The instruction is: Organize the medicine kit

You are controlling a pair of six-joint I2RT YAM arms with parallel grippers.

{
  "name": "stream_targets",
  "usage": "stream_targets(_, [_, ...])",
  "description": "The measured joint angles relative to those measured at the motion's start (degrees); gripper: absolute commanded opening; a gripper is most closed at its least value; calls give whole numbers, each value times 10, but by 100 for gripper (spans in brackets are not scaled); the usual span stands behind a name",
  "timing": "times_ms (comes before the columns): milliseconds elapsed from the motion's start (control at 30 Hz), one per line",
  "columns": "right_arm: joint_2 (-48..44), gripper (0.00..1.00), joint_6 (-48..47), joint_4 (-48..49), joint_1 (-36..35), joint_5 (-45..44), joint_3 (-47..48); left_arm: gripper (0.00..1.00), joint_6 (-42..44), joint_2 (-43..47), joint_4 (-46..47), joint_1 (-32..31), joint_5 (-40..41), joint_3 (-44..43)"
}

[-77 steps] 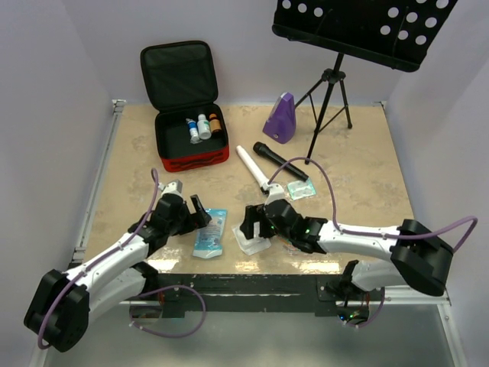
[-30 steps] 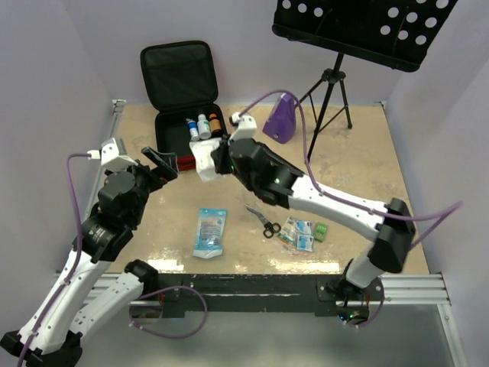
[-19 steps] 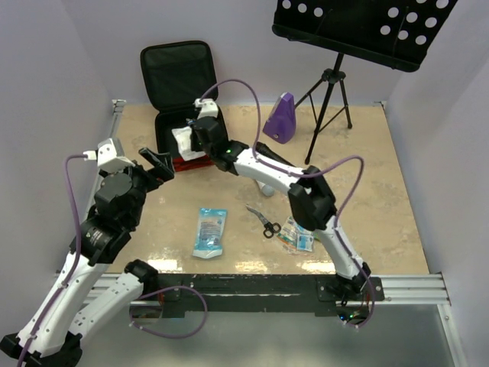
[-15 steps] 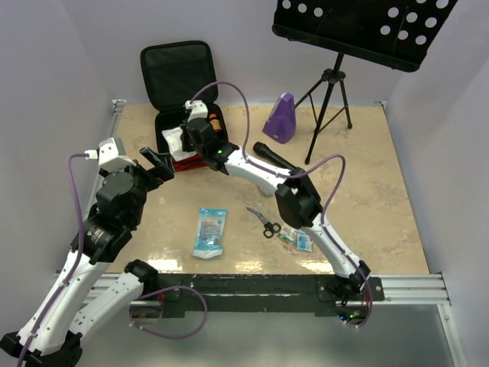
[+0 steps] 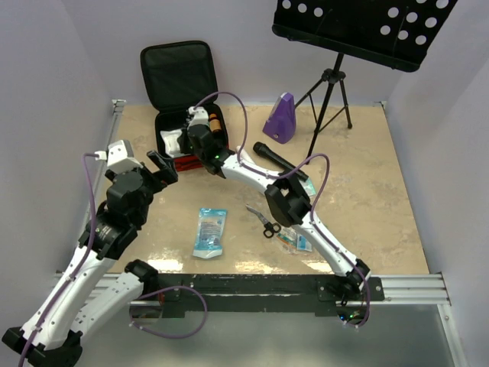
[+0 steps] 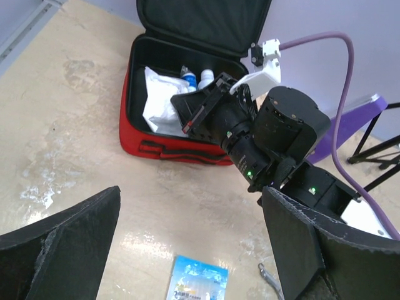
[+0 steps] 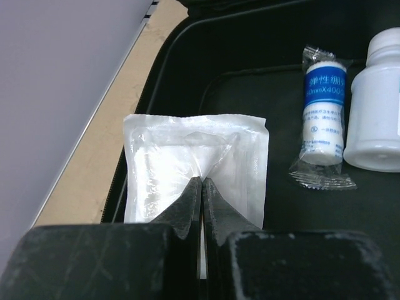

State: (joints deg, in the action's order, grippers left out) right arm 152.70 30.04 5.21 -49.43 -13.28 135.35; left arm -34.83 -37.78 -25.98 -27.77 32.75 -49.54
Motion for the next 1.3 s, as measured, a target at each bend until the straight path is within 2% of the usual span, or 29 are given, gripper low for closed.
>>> stream_targets(200, [17,0,16,11,0,9,-3,100,-2,-2,-1,0,-15,23])
stream_targets(267, [3,0,18,36,0,11,-37,100,-5,-1,-2,0,-19,27])
stream_targets(433, [-83,0,26,96,0,13,-196,100,-17,3,0,0,-32,47])
stream_targets(633, [-114,0,28,117,-5,23,-253,100,-31,3,2,0,-51,61])
stream_targets(1100, [-244,0,34,151,-50,19,-467,100,-44,26,2,0,-73,78])
stream_targets(1300, [-279,0,37,143,-64,9,-515,100,-51,31,1,0,-82,83])
